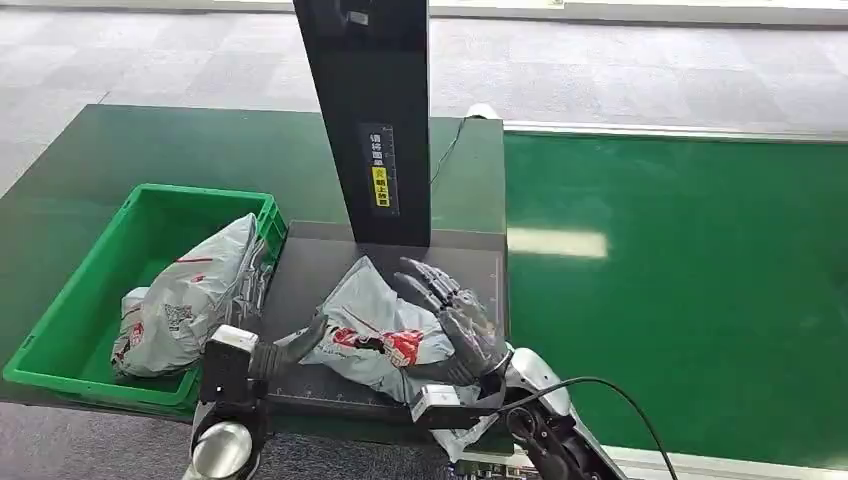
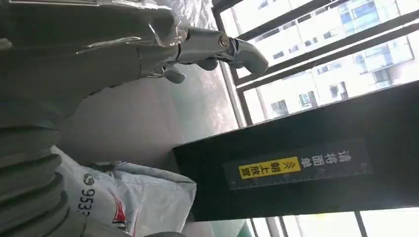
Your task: Moved the parcel from conveyor to table for the left to box.
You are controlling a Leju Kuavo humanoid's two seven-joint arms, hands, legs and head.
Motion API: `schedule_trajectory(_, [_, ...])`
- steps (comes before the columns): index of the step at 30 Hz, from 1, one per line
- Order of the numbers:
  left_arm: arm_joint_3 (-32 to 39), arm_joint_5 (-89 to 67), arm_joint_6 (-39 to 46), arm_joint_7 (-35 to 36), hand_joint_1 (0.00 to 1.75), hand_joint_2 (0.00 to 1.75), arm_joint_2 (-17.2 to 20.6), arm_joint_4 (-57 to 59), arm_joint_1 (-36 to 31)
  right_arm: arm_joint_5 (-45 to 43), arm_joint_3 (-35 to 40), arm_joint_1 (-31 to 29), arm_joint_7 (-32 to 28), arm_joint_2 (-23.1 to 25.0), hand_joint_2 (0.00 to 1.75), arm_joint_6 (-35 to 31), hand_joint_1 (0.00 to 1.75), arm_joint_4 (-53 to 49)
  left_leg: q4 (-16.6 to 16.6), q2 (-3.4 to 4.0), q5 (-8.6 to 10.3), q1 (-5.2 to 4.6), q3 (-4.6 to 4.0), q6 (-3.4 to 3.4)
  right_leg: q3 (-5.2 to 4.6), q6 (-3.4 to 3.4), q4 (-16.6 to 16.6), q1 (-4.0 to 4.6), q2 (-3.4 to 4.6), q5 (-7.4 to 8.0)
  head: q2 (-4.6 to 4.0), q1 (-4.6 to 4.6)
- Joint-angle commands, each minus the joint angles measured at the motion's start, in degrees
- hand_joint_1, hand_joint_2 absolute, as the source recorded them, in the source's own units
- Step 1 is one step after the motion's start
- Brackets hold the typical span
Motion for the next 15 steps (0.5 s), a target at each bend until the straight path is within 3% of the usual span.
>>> schedule_trajectory(1, [-0.42, -3.56, 5.82, -1.36, 0.0, 1.75, -0.47, -0.86, -0.65, -10.37, -3.79, -0.26, -1.92, 0.98, 1.75, -0.51, 0.0, -3.59, 0.04, -0.17, -0.01, 0.04, -0.06, 0.05, -0.04, -0.03, 0.0, 0.03, 0.18, 0.01, 0.0, -0.02])
schedule_trajectory(15, [-0.57, -4.74, 7.97, -1.9, 0.0, 1.75, -0.39, -1.65, -0.17, -13.47, -4.87, 0.43, -2.51, 0.77, 1.75, -0.42, 0.0, -4.64, 0.0, -0.14, -0.01, 0.02, 0.0, 0.04, 0.02, -0.02, -0.02, 0.01, 0.12, 0.0, 0.0, -0.02])
